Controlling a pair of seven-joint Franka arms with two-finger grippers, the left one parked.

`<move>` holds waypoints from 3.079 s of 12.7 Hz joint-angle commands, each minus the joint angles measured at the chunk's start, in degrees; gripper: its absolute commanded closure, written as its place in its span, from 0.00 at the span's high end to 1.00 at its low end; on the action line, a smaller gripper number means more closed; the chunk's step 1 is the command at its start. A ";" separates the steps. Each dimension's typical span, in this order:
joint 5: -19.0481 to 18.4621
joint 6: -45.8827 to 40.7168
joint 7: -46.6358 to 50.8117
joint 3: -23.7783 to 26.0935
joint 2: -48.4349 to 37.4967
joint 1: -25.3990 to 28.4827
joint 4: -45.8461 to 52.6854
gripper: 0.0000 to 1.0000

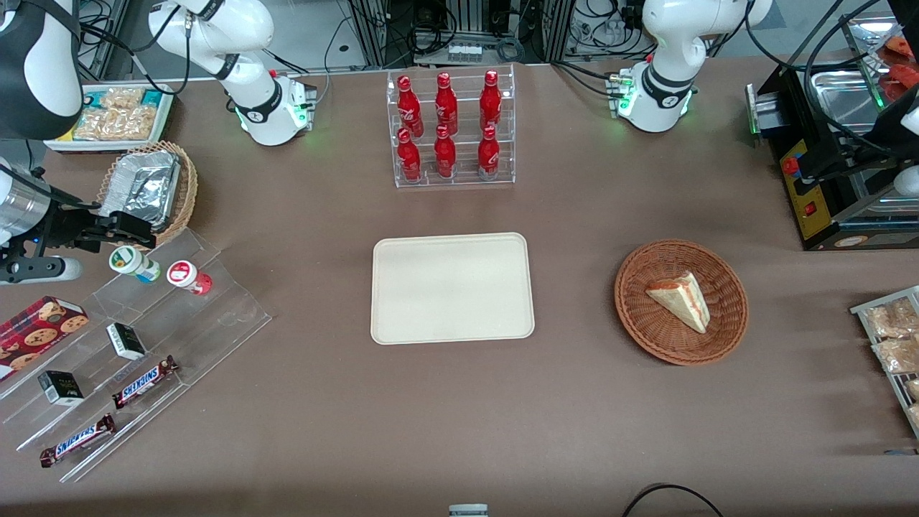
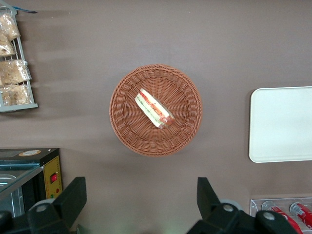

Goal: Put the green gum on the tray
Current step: 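Move the right gripper toward the green sunflower gum tub on the display, then lower the open right gripper around the green gum tub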

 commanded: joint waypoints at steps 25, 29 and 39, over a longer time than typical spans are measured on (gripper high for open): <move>-0.88 36.03 -42.81 -2.68 -13.68 -13.30 -38.10 1.00; -0.70 39.11 -42.73 -3.38 -11.22 -13.57 -38.90 1.00; -0.88 42.73 -44.83 -3.38 -8.49 -13.30 -39.78 1.00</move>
